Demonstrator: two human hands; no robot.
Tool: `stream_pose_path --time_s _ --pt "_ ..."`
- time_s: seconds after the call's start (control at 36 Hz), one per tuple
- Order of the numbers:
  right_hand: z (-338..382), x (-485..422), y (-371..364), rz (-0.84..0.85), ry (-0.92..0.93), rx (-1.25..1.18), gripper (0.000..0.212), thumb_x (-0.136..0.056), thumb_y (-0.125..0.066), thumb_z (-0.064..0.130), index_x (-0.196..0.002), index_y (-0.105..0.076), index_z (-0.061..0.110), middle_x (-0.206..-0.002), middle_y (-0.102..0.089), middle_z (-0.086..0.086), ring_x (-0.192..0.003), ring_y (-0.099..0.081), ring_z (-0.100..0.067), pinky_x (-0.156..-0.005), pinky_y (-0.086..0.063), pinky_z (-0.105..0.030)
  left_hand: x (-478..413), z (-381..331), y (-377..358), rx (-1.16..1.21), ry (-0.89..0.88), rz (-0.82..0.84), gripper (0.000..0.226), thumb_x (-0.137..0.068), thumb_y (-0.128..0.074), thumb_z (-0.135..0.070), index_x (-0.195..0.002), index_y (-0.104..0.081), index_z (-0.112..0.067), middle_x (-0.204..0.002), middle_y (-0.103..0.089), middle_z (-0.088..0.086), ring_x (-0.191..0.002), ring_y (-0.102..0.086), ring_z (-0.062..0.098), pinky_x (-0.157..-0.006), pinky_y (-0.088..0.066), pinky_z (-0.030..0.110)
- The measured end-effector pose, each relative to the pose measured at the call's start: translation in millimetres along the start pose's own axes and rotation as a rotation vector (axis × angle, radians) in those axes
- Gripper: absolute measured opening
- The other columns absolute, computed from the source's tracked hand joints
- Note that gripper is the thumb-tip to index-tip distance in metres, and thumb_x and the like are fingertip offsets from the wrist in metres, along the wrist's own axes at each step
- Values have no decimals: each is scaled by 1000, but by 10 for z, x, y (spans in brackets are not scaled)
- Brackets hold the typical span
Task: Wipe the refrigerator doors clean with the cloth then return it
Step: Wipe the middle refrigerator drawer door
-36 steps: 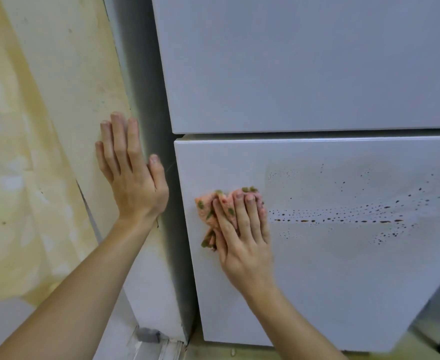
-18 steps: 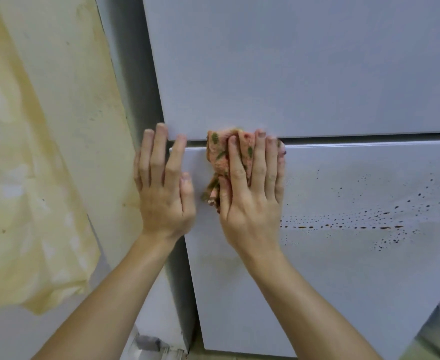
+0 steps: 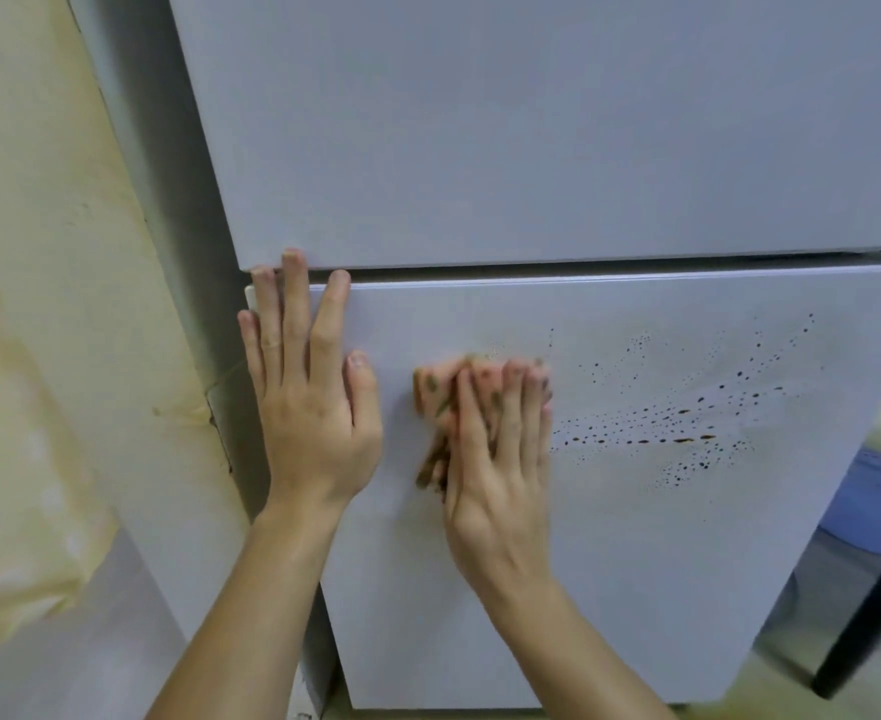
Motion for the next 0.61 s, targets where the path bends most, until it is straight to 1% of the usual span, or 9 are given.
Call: stream_pose_path --time_s 0.06,0.11,0.17,0.22,0.28,0.33,0.47,0.53,0.61 --pt "-61 -337 118 -97 -77 -104 58 -109 -47 13 -163 -25 15 -174 -9 -13 -162 -1 -32 -132 -5 -49 14 -8 -11 21 25 13 64 -101 -42 -7 -164 -29 -9 -174 -13 18 -162 -1 32 -131 3 53" --pt "-106 -608 237 -205 -117 -231 44 -111 -45 15 -153 -34 11 -172 -15 -17 -162 -3 -35 -131 -6 -50 21 -8 -25 43 31 23 66 -101 -41 -6 -164 -23 -11 -174 -10 18 -162 3 29 -131 5 53" --pt "-93 -713 289 -269 -124 -275 34 -111 -45 16 -144 -37 9 -168 -20 -24 -161 -6 -37 -130 -8 -52 16 -3 -39 54 33 22 69 -99 -41 -5 -165 -20 -11 -174 -10 19 -162 4 30 -131 6 53" --pt "-68 -702 282 -295 -112 -237 33 -110 -48 17 -142 -41 8 -165 -23 -26 -160 -8 -35 -130 -11 -54 12 -4 -44 34 29 12 68 -99 -42 -4 -163 -23 -9 -174 -11 21 -162 0 37 -131 6 55" --pt "-63 -651 260 -300 -82 -161 38 -111 -50 18 -147 -47 6 -165 -27 -26 -160 -11 -33 -129 -15 -55 13 -13 -49 28 26 9 66 -98 -42 -3 -162 -27 -9 -173 -12 22 -161 -3 43 -131 4 57" --pt "-74 -563 214 -273 -44 -103 44 -112 -49 22 -152 -48 6 -167 -26 -23 -161 -11 -32 -129 -16 -53 17 -20 -51 32 25 13 66 -98 -43 -3 -162 -29 -10 -173 -13 23 -161 -4 44 -130 4 58" --pt "-123 72 9 -77 129 -2 55 -110 -50 27 -161 -33 16 -175 -11 -11 -162 -12 -30 -131 -14 -48 28 -27 -45 34 27 -4 62 -100 -45 -5 -161 -34 -8 -171 -15 26 -160 -5 46 -130 5 55" --pt "-202 364 -55 -2 188 27 57 -107 -54 26 -160 -37 17 -176 -9 -7 -162 -15 -28 -132 -13 -46 54 -41 -45 26 30 -15 61 -101 -45 -7 -161 -34 -6 -171 -18 25 -160 -7 45 -131 3 55" --pt "-287 584 -102 71 207 64 57 -106 -55 27 -159 -38 17 -175 -9 -7 -162 -15 -28 -132 -12 -46 100 -80 -64 20 15 -3 62 -101 -44 -8 -162 -32 -4 -171 -21 24 -159 -10 45 -131 1 55"
Point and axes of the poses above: each hand's wrist, its own x-axis away from the middle knuckle, its own y-axis out of the back of the hand, z = x × y, the point moved 9 cm from there along -x, towards the middle knuckle
